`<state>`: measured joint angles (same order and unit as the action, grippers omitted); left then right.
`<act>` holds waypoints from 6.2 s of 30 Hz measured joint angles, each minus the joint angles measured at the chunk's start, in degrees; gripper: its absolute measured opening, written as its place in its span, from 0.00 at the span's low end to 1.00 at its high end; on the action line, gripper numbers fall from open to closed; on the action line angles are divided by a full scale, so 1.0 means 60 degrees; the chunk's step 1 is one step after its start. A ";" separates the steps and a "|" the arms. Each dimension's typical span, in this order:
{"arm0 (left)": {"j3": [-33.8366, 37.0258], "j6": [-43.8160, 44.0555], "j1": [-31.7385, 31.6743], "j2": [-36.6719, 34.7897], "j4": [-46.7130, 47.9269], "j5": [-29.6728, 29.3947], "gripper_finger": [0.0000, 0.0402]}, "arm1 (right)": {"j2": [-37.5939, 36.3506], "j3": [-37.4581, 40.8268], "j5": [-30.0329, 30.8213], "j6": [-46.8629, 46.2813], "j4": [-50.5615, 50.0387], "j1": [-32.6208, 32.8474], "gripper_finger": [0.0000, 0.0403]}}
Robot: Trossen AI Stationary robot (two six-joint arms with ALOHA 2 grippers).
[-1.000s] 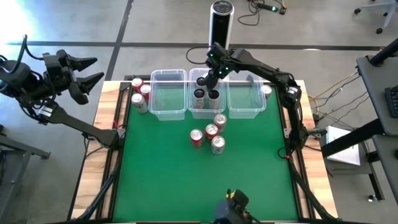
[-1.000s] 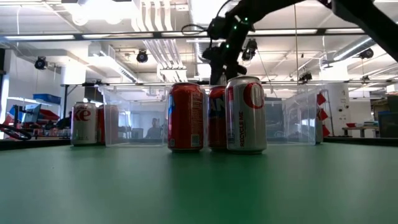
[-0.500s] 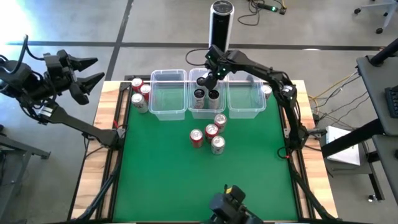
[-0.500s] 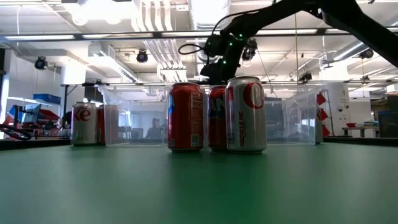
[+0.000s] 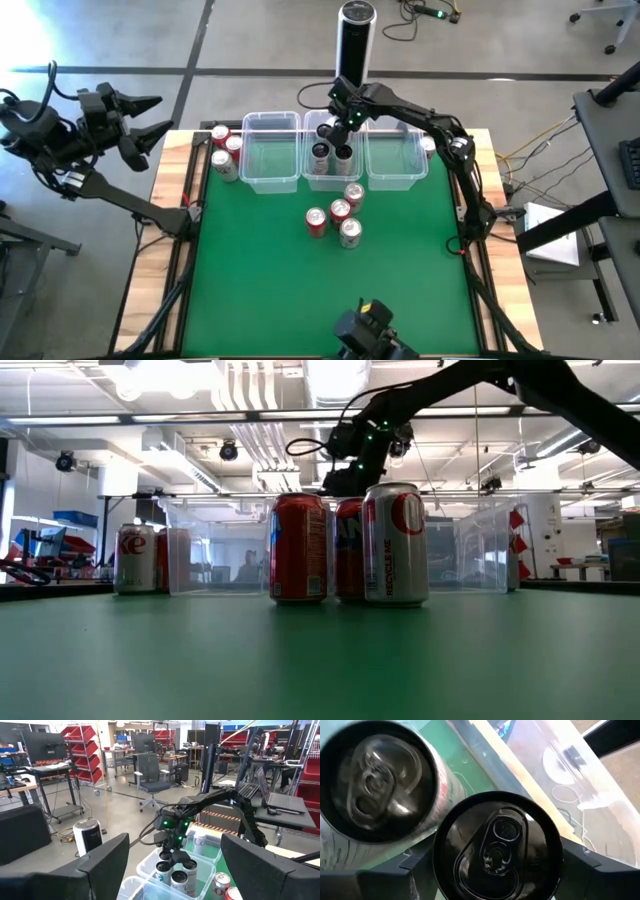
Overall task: Sort soda cans
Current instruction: Put the white pink soda can into the middle transparent bin, then put the red soda can into the right transparent bin
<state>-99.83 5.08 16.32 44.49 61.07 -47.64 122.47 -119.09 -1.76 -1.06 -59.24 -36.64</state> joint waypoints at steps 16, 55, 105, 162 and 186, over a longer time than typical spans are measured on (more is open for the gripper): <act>0.0000 0.0335 0.0000 0.0190 -0.0334 0.0417 0.75 | -0.0515 -0.1655 0.0071 -0.0018 -0.0794 0.0090 0.91; 0.3671 0.0472 0.0011 -0.0044 -0.4544 0.6291 0.75 | -0.1198 0.0538 0.1044 -0.2223 -0.0259 0.6199 0.91; 0.5027 0.0191 0.0011 -0.0574 -0.5807 0.5257 0.75 | -0.1184 0.3543 0.0311 -0.1873 0.2909 0.5922 0.73; 0.5031 -0.0018 0.0011 -0.1905 -0.5518 0.1010 0.75 | -0.5121 0.7709 0.0466 0.0460 0.3244 -0.1151 0.74; 0.5031 -0.0114 0.0011 -0.2131 -0.5452 0.0509 0.75 | -0.4580 0.7637 0.0616 0.0109 0.3887 -0.1523 0.89</act>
<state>-69.65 4.40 16.38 31.70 28.36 -44.58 95.00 -73.27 1.93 -0.40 -35.92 -45.78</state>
